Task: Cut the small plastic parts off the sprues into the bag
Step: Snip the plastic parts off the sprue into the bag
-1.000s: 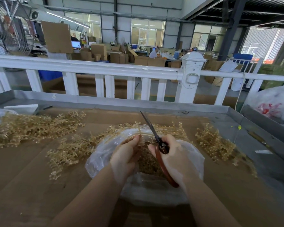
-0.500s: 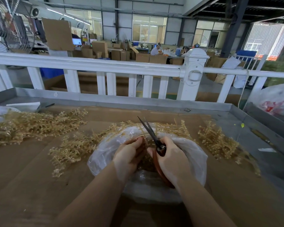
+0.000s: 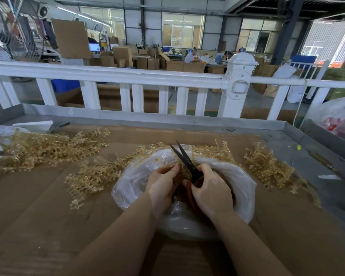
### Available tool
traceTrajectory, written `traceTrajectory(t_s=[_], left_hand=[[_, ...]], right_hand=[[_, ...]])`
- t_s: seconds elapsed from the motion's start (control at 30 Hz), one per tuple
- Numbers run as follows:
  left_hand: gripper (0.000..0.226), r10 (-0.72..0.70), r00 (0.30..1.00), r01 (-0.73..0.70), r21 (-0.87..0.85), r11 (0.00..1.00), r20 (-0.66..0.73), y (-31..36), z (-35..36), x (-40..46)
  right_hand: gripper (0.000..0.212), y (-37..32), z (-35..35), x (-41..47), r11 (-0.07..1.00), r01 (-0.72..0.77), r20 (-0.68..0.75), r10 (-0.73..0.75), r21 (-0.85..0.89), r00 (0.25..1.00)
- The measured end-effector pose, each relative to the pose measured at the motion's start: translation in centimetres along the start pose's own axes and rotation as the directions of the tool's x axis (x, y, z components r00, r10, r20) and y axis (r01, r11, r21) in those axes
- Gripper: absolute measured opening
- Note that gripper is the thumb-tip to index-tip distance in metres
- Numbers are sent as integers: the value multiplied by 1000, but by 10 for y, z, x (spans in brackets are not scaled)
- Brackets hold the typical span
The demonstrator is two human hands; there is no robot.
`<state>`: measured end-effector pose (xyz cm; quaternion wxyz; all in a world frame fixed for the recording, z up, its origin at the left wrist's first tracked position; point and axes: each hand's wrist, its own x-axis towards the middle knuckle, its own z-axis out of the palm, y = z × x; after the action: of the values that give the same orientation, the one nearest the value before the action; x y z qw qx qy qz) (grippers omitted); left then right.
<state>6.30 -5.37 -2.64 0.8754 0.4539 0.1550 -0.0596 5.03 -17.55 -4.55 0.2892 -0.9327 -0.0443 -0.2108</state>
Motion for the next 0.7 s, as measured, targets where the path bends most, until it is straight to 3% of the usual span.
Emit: traceTrajectory(t_s=[0.3, 0.5, 0.6, 0.7], left_hand=[[6, -45, 999, 44, -78, 996, -11, 5, -1, 1], [6, -65, 995, 68, -34, 997, 78, 5, 3, -1], [7, -73, 988, 75, -14, 997, 134, 5, 0, -1], [11, -52, 983, 61, -46, 997, 177, 5, 1, 0]], right_hand=[[40, -1, -9, -4, 991, 8, -32, -4, 136, 999], [17, -10, -24, 3, 852, -86, -54, 133, 517, 990], [25, -12, -33, 11, 756, -161, 25, 188, 635, 982], [31, -13, -36, 12, 774, -184, 101, 155, 605, 983]])
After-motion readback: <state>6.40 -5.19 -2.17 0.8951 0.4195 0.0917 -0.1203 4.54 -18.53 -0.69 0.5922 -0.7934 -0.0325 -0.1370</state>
